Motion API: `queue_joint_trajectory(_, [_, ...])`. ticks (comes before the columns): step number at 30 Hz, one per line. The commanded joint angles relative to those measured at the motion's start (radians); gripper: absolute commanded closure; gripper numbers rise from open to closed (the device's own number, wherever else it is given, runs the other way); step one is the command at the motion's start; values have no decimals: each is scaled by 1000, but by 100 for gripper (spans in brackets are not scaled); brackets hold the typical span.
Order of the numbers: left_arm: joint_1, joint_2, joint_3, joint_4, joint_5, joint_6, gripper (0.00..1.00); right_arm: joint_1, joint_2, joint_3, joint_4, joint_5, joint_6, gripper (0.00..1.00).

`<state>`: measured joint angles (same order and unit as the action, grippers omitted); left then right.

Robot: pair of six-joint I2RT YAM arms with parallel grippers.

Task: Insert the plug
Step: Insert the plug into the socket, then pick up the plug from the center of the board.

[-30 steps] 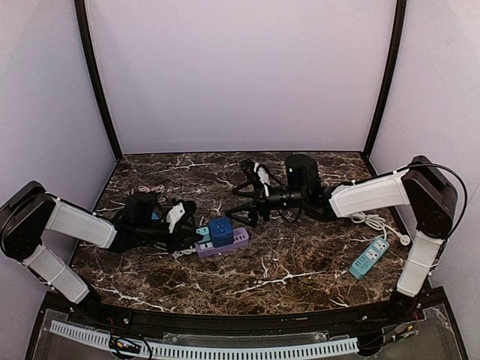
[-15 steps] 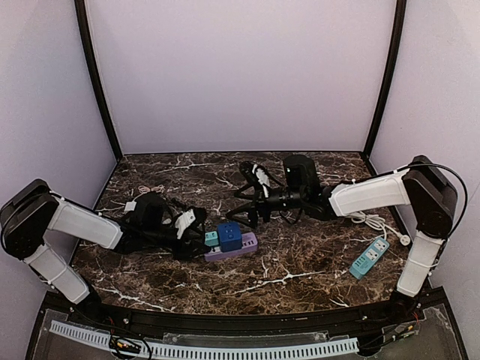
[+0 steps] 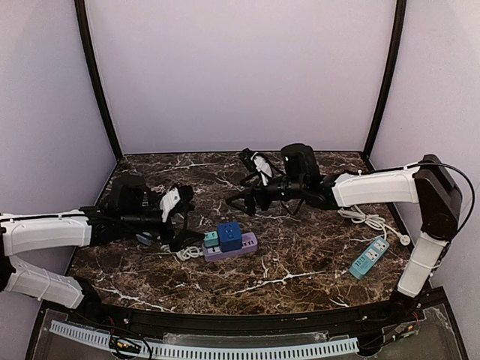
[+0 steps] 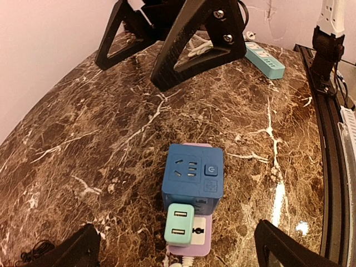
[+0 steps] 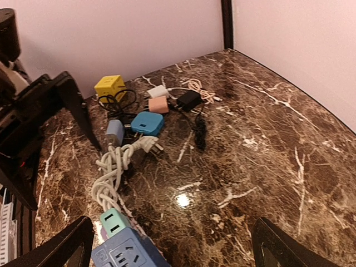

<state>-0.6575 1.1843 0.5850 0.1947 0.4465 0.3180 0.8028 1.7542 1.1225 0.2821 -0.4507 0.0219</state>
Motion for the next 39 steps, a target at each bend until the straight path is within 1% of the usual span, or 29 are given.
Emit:
queue_joint_trajectory(1, [64, -97, 26, -158, -179, -177, 1, -17, -44, 107, -194, 236, 36, 1])
queue_joint_trajectory(2, [86, -107, 33, -174, -239, -247, 1, -23, -51, 116, -220, 273, 41, 1])
queue_joint_trajectory(3, [138, -126, 48, -220, -265, -280, 2, -27, -62, 120, -242, 309, 48, 1])
queue_joint_trajectory(4, [166, -135, 57, -248, -313, -341, 4, -31, -73, 119, -257, 339, 57, 1])
queue_joint_trajectory(5, [230, -149, 79, -310, -335, -365, 5, -36, -86, 117, -270, 362, 64, 2])
queue_joint_trajectory(6, [261, -155, 91, -373, -378, -404, 7, -40, -98, 112, -276, 381, 72, 2])
queue_joint_trajectory(7, [329, -165, 114, -407, -394, -418, 9, -40, -112, 108, -278, 390, 78, 1])
queue_joint_trajectory(8, [367, -169, 136, -468, -409, -428, 11, -41, -118, 104, -279, 394, 85, 1])
queue_joint_trajectory(9, [436, -174, 148, -499, -412, -423, 13, -41, -121, 103, -278, 392, 93, 1])
queue_joint_trajectory(10, [467, -175, 171, -556, -412, -393, 13, -41, -124, 101, -290, 385, 101, 1])
queue_joint_trajectory(11, [523, -172, 182, -580, -396, -308, 13, -40, -126, 98, -301, 374, 108, 1])
queue_joint_trajectory(12, [546, -169, 204, -637, -296, -229, 12, -40, -128, 94, -301, 358, 113, 1])
queue_joint_trajectory(13, [580, -165, 219, -680, -121, 22, 10, -40, -128, 90, -300, 344, 116, 1])
queue_joint_trajectory(14, [587, -168, 244, -818, -45, 168, 10, -40, -128, 86, -296, 331, 121, 1])
queue_joint_trajectory(15, [592, -181, 250, -887, 29, 431, 9, -40, -126, 82, -292, 320, 124, 1])
queue_joint_trajectory(16, [593, -186, 262, -1004, 44, 548, 9, -41, -123, 82, -290, 308, 126, 1])
queue_joint_trajectory(17, [593, -180, 267, -1057, 45, 761, 9, -40, -117, 84, -288, 293, 125, 1])
queue_joint_trajectory(18, [594, -160, 270, -1114, 35, 842, 10, -41, -110, 88, -287, 275, 126, 1])
queue_joint_trajectory(19, [594, -145, 268, -1121, 3, 973, 12, -41, -104, 93, -287, 252, 127, 1])
queue_joint_trajectory(20, [594, -110, 257, -1099, -12, 1024, 13, -40, -98, 97, -287, 229, 129, 1])
queue_joint_trajectory(21, [594, -93, 249, -1082, -37, 1138, 15, -38, -93, 95, -267, 208, 130, 1])
queue_joint_trajectory(22, [592, -60, 229, -1042, -42, 1195, 16, -34, -90, 91, -249, 187, 130, 1])
queue_joint_trajectory(23, [591, -44, 219, -1026, -43, 1306, 16, -30, -90, 84, -233, 179, 129, 1])
queue_joint_trajectory(25, [578, 4, 199, -988, -42, 1423, 16, -22, -94, 67, -203, 169, 125, 1])
queue_joint_trajectory(28, [528, 74, 172, -904, -53, 1439, 15, -16, -98, 51, -179, 160, 120, 1])
queue_joint_trajectory(31, [512, 111, 147, -770, -52, 1381, 14, -14, -90, 44, -170, 144, 107, 1])
queue_joint_trajectory(35, [510, 163, 141, -713, -73, 1374, 13, -14, -65, 63, -169, 130, 88, 1])
queue_joint_trajectory(39, [510, 194, 133, -692, -89, 1383, 18, -14, -34, 86, -169, 111, 81, 1])
